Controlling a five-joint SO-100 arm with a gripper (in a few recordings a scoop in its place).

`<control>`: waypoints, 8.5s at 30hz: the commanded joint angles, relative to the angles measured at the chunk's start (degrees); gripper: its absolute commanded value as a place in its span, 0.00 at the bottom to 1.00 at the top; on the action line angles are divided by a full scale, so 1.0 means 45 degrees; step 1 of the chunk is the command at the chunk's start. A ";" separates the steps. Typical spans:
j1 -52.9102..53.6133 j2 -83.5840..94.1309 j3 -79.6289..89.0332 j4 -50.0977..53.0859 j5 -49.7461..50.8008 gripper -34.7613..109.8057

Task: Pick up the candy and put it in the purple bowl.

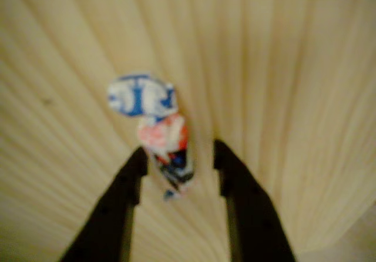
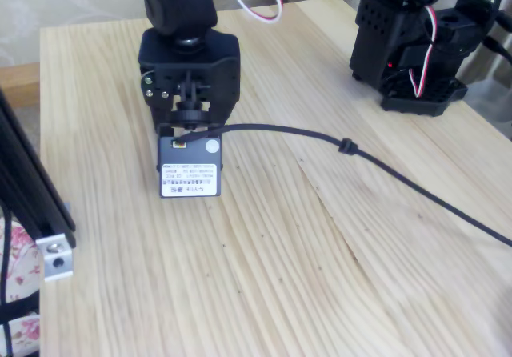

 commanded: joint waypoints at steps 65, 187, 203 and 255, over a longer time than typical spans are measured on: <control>-0.1563 0.2129 -0.1680 0.1973 0.1543 0.39; -1.0625 1.0254 -0.1602 0.5840 0.9512 0.27; -1.4922 0.7305 -0.2949 0.3711 1.1133 0.27; -1.6211 0.0176 -0.8203 0.1289 1.2793 0.36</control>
